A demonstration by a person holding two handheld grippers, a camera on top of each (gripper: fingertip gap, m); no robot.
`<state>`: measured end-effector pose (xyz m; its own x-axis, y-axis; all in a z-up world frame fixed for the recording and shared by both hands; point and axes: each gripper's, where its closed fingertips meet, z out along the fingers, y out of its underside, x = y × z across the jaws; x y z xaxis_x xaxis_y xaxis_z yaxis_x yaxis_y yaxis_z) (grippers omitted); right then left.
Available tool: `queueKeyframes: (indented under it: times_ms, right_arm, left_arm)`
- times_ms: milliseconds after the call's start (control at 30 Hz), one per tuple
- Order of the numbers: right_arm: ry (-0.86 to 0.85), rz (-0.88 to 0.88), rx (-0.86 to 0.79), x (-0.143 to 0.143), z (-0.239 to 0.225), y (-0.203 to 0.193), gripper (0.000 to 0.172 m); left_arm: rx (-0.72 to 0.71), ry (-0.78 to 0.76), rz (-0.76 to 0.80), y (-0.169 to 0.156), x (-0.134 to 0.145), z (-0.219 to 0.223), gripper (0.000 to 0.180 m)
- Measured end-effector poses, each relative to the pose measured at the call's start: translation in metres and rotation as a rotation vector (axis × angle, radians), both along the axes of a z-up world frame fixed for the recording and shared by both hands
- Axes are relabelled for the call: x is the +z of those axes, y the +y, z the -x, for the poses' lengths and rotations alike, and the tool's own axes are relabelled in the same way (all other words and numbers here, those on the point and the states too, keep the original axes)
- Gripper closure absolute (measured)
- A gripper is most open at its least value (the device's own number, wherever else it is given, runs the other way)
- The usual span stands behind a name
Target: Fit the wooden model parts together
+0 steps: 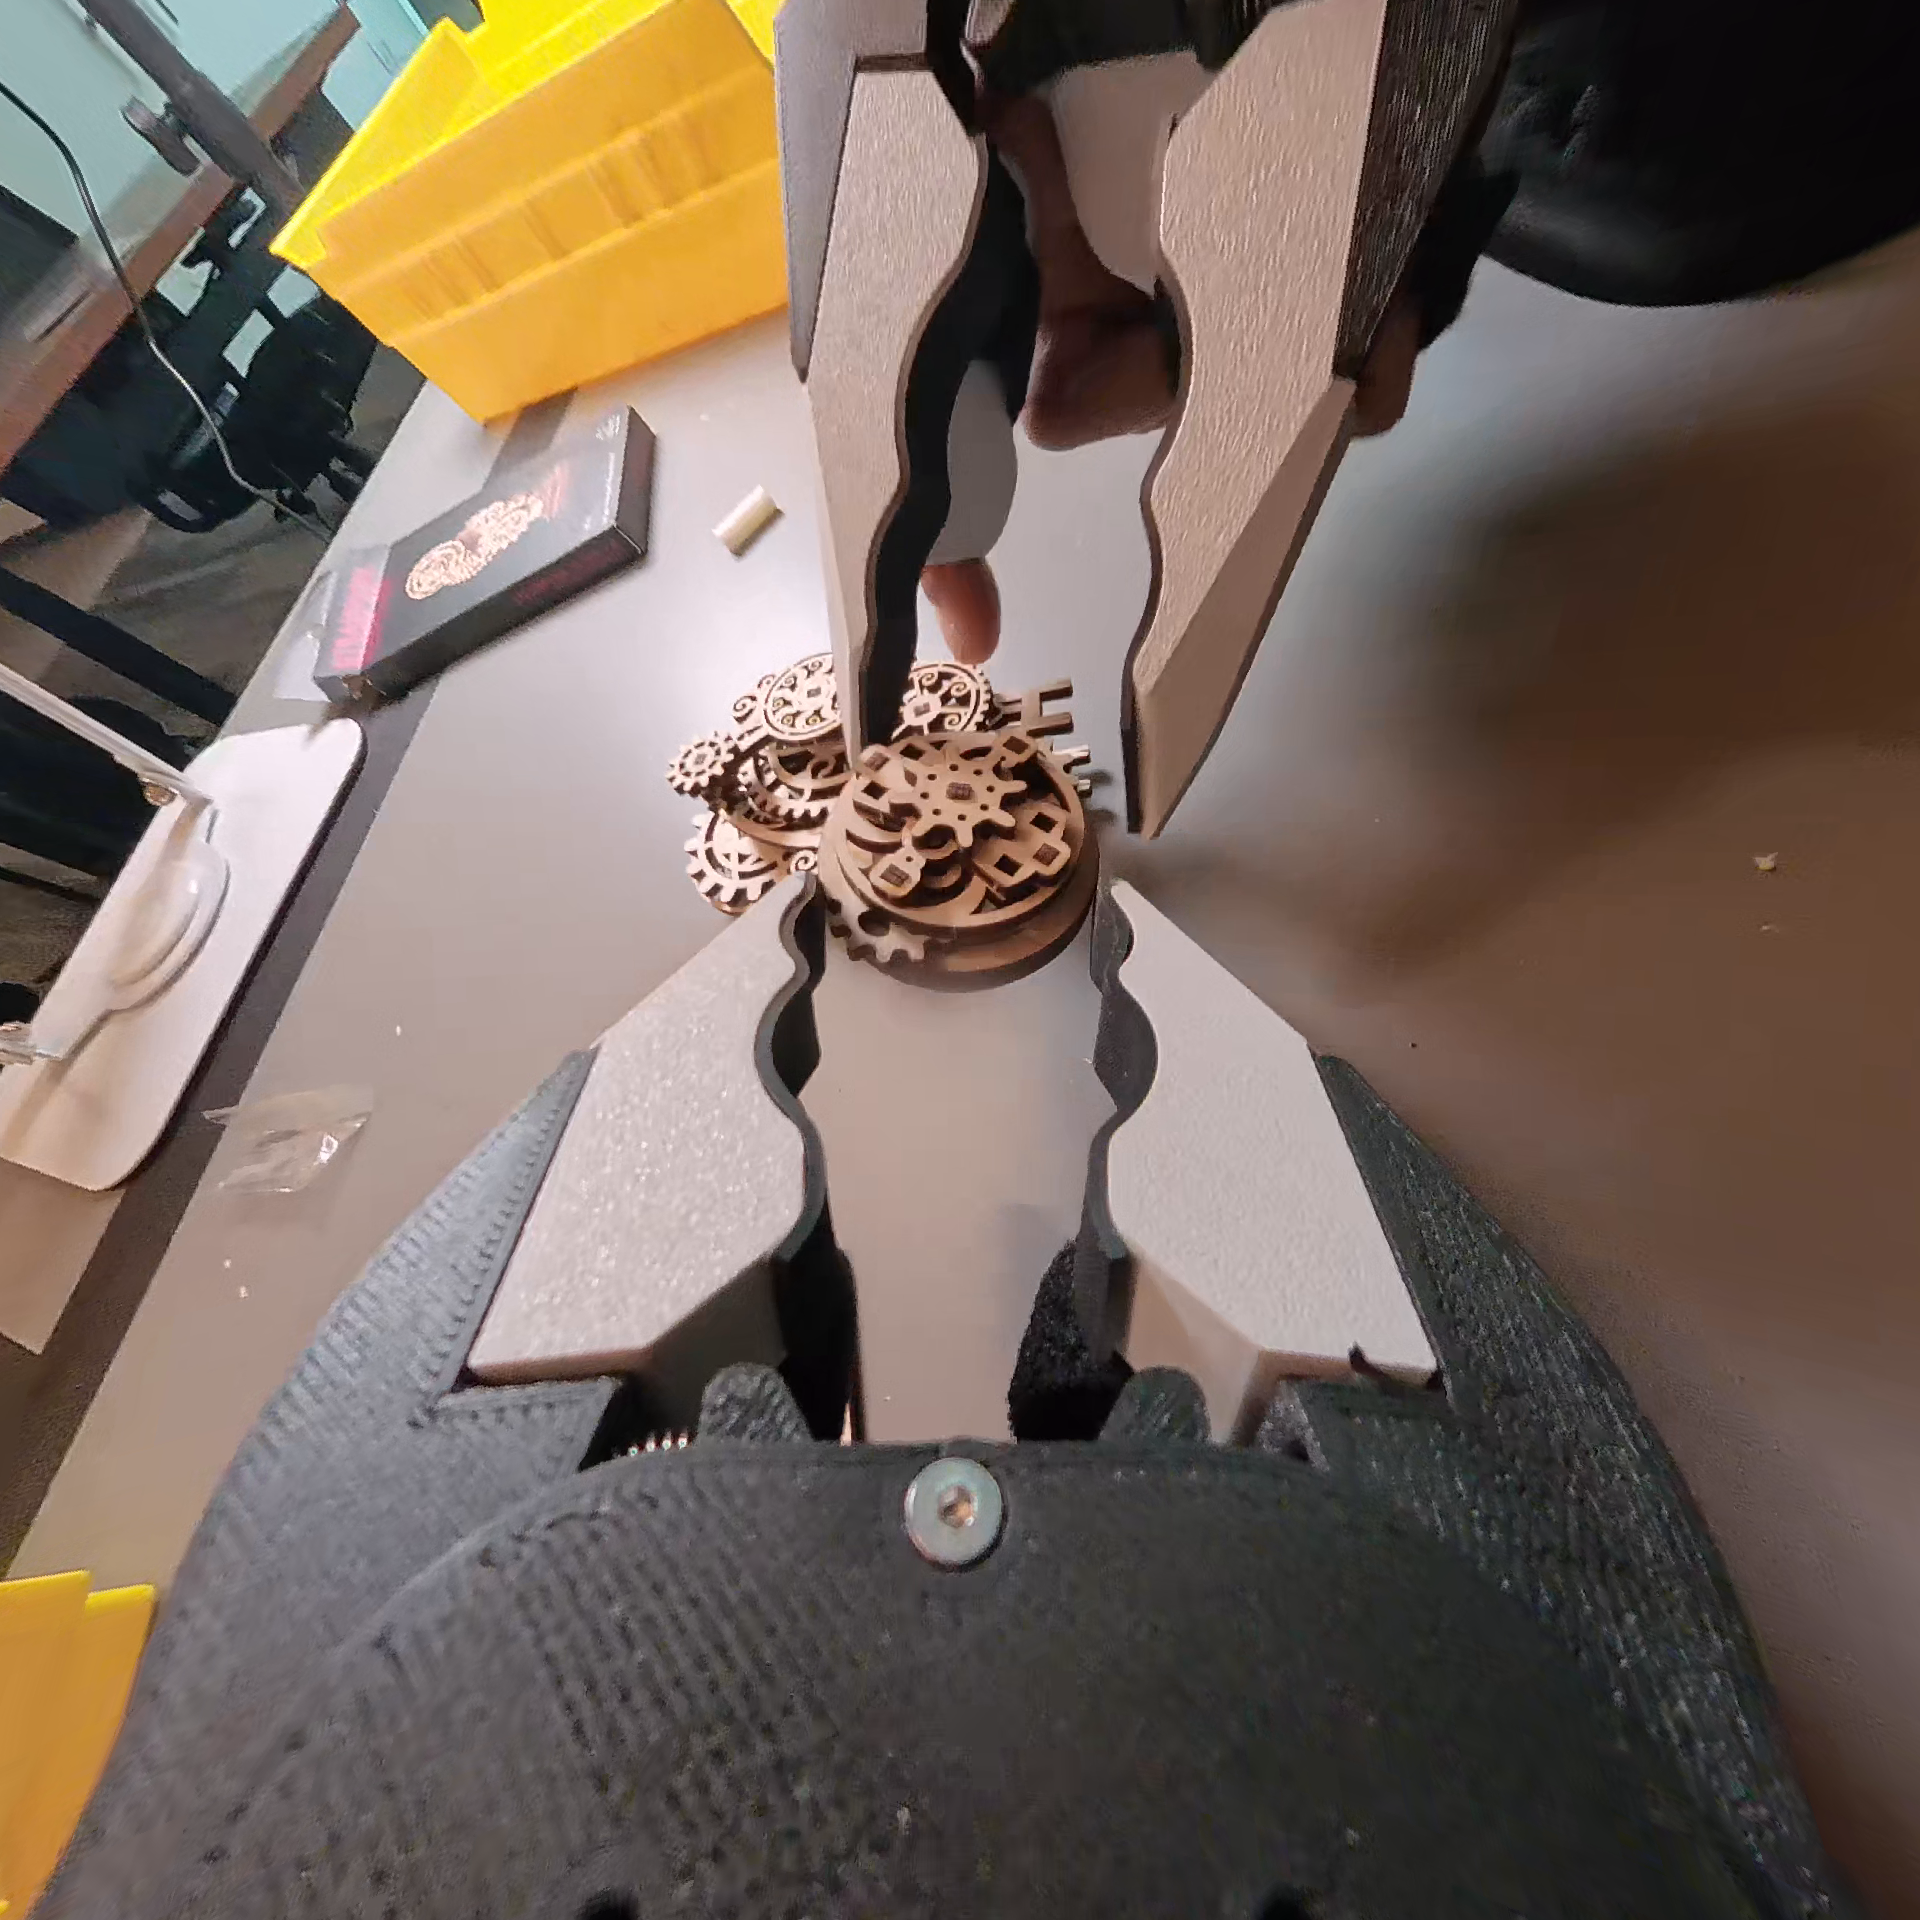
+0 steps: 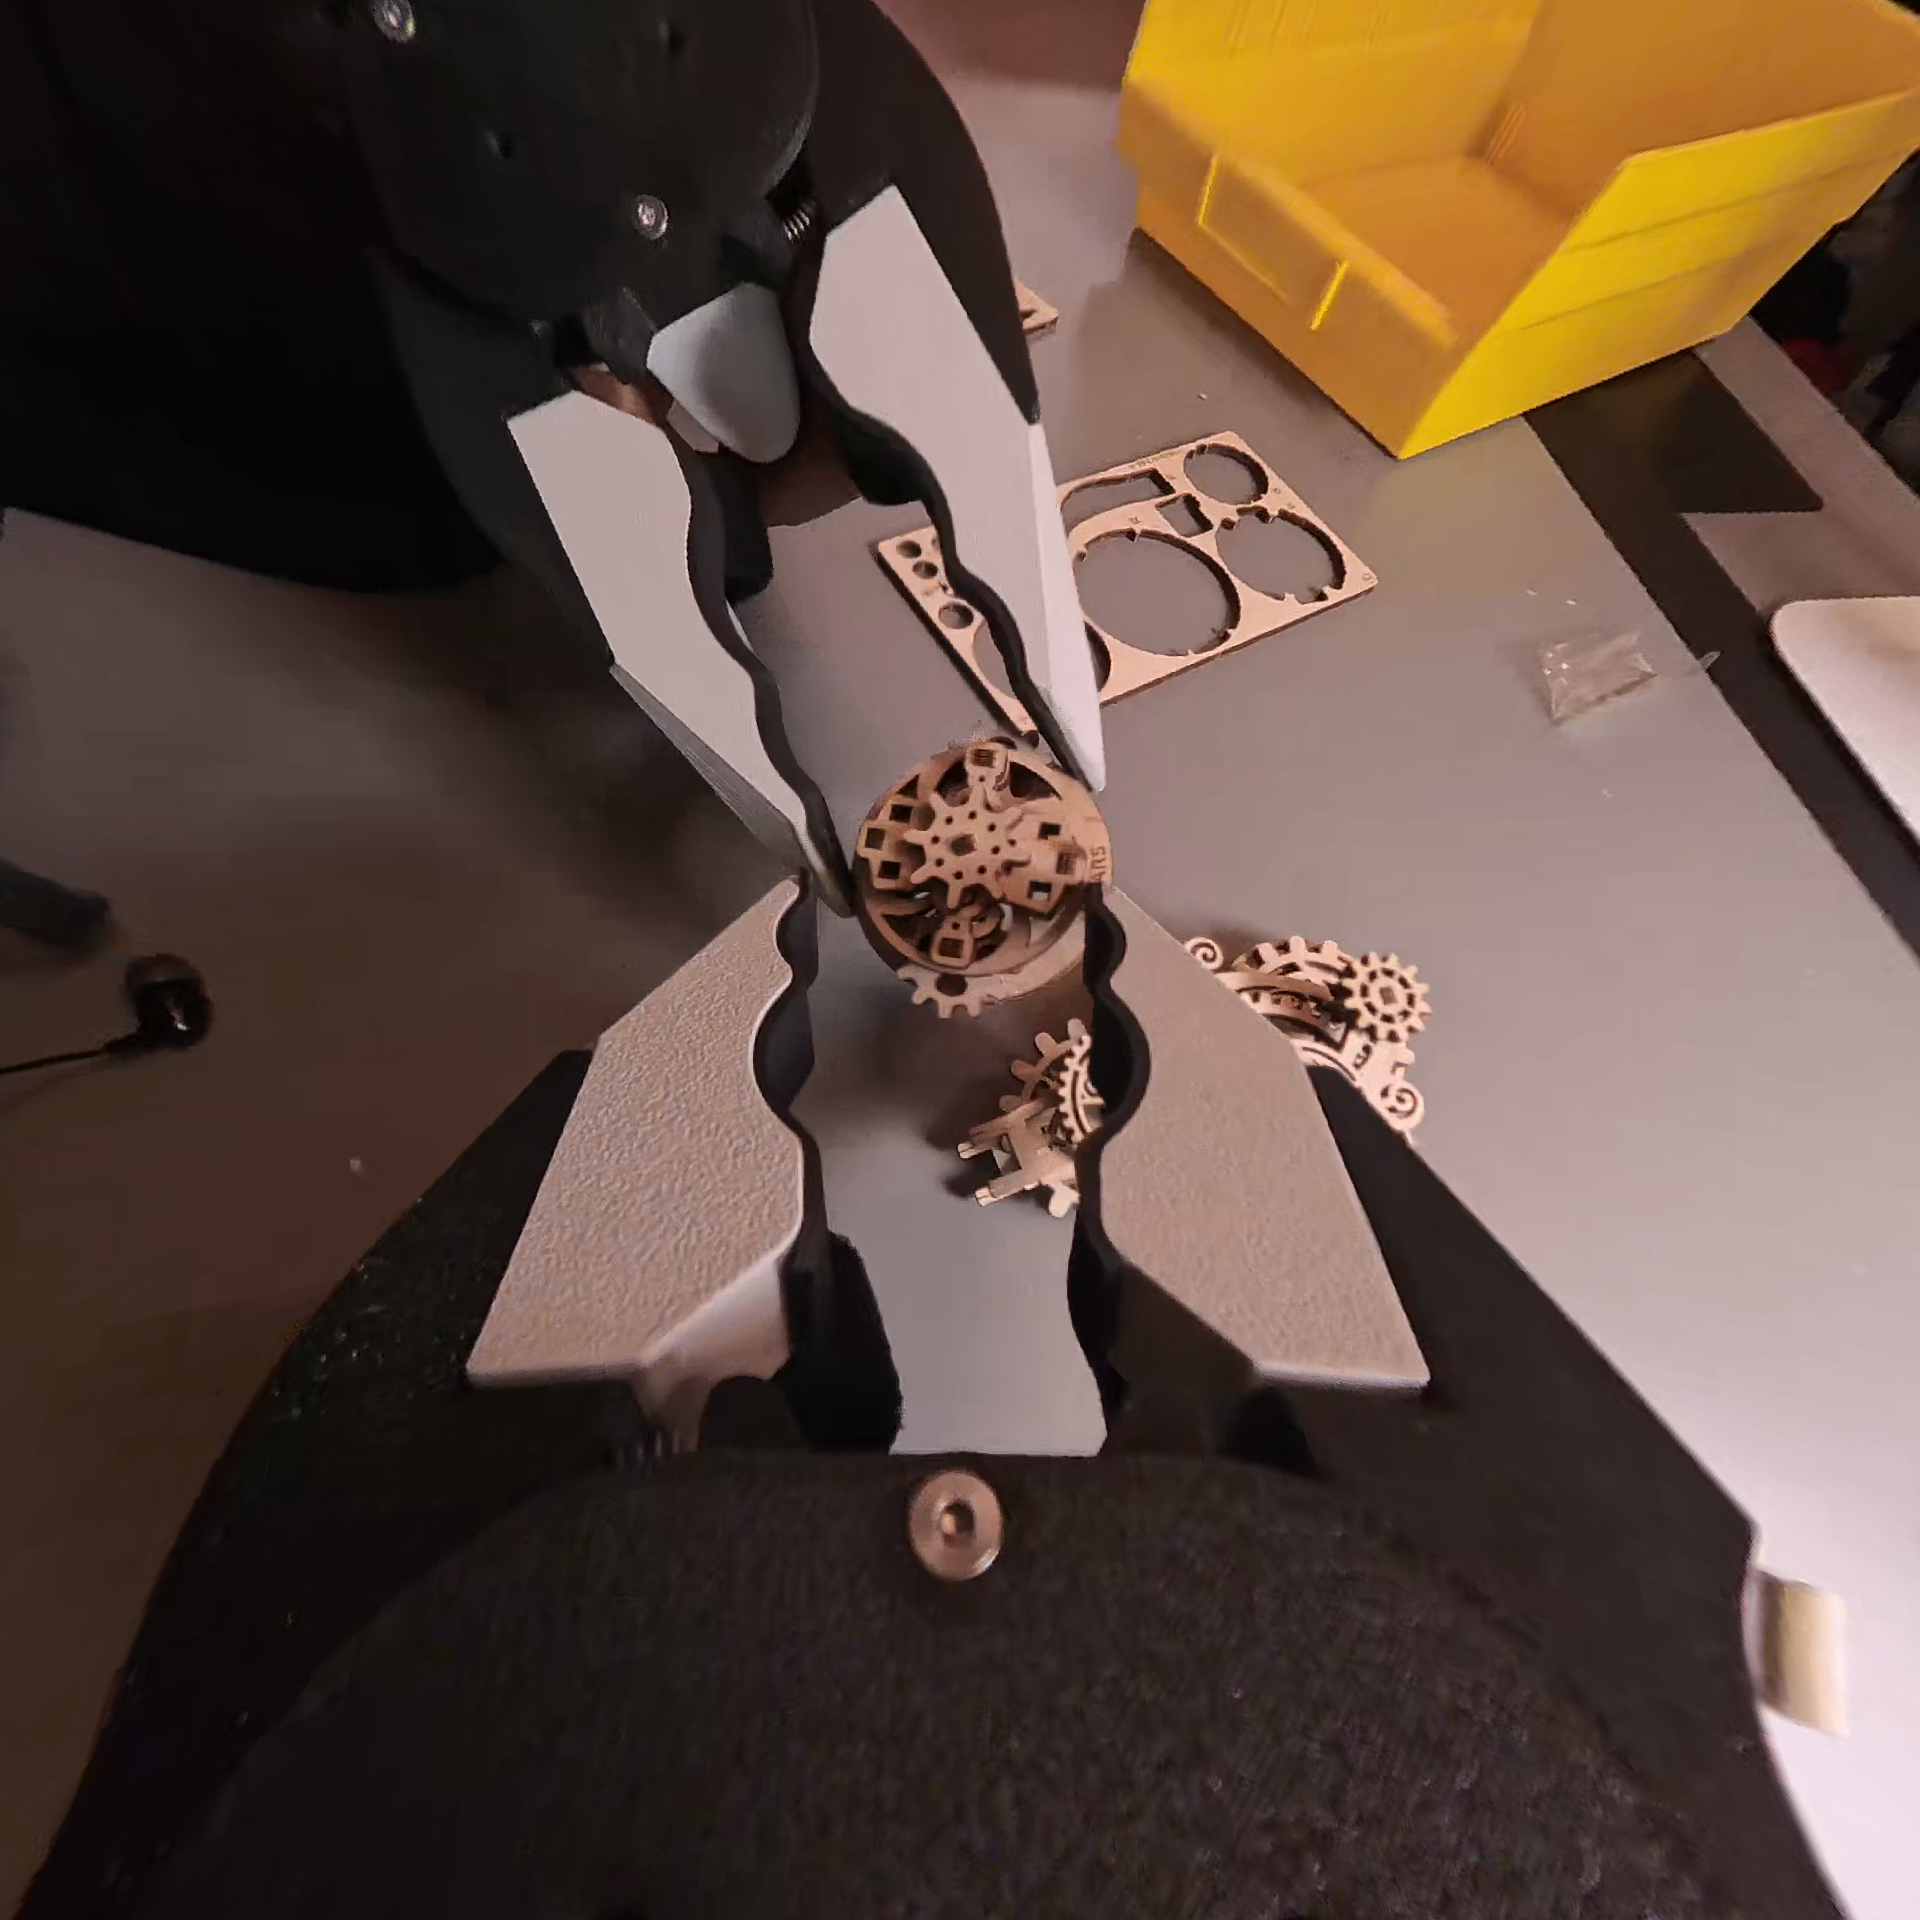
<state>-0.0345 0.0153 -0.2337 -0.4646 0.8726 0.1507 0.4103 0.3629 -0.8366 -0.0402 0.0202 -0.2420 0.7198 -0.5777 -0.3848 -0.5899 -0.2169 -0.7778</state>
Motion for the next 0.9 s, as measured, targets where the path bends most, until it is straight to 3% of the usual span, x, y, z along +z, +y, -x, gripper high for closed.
queueKeyframes:
  times_ms: [167,633,900]
  right_arm:
    - [0.077,-0.177,0.108,-0.001,-0.005,-0.005,0.128]
    - [0.144,-0.252,0.331,0.009,-0.030,-0.022,0.130]
    - [0.154,-0.221,0.223,0.011,-0.017,-0.011,0.130]
  left_arm:
    - [-0.068,0.021,-0.007,-0.008,0.002,-0.011,0.130]
    - [-0.239,-0.085,-0.005,-0.027,0.013,-0.033,0.133]
    - [-0.159,-0.057,-0.018,-0.017,0.012,-0.020,0.135]
